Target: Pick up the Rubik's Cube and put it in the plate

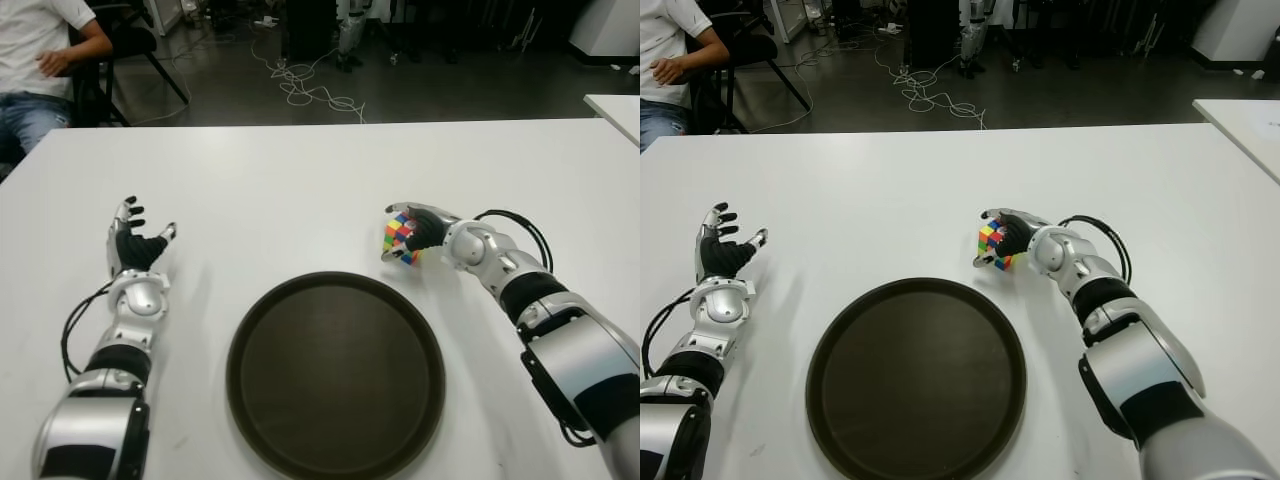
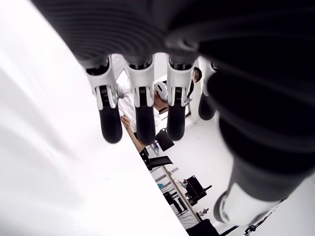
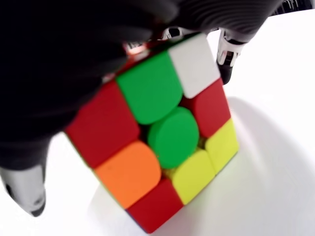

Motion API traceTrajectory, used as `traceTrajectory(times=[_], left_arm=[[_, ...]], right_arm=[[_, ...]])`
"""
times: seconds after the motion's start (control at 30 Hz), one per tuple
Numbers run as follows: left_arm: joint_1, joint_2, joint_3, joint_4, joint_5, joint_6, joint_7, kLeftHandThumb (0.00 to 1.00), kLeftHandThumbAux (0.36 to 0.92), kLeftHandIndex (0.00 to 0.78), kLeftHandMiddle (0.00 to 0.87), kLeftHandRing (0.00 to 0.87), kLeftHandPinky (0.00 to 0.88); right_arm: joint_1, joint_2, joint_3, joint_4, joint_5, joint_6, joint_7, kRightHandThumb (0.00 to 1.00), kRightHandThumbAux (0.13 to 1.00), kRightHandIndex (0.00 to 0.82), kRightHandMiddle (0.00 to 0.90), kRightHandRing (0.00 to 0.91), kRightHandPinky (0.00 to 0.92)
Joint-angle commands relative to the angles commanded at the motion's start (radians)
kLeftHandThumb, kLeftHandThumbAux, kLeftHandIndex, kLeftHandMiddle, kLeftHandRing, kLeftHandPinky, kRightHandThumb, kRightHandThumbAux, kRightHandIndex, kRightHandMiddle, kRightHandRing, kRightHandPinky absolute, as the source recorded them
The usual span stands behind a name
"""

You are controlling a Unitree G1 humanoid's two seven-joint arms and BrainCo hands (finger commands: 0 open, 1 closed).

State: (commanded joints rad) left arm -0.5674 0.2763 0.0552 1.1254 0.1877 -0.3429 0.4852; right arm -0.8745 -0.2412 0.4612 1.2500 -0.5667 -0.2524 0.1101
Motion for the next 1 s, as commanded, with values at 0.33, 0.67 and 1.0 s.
traceTrajectory(times=[0.33, 0.67, 1.0], left_arm=[[0.001, 0.004, -0.004, 0.008, 0.013, -0.012, 0.016, 0.142, 0.759, 0.125, 0.208, 0.230, 0.278], [0.001, 0.007, -0.009, 0.009, 0.022, -0.013, 0.017, 0.139, 0.769, 0.130, 0.222, 0.250, 0.295], [0.001, 0.007, -0.010, 0.006, 0.022, -0.007, 0.012, 0.126, 0.764, 0.122, 0.203, 0.223, 0.258]], right_arm=[[-0.001, 0.002, 0.005, 0.005, -0.003, 0.003, -0.002, 0.000, 0.613, 0.037, 0.064, 0.049, 0.008], [-0.002, 0.001, 0.010, 0.011, -0.010, -0.006, -0.014, 0.000, 0.630, 0.026, 0.048, 0.035, 0.002], [0.017, -0.007, 0.000, -0.001, -0.014, -0.059, -0.134, 0.025, 0.773, 0.253, 0.234, 0.254, 0.305]])
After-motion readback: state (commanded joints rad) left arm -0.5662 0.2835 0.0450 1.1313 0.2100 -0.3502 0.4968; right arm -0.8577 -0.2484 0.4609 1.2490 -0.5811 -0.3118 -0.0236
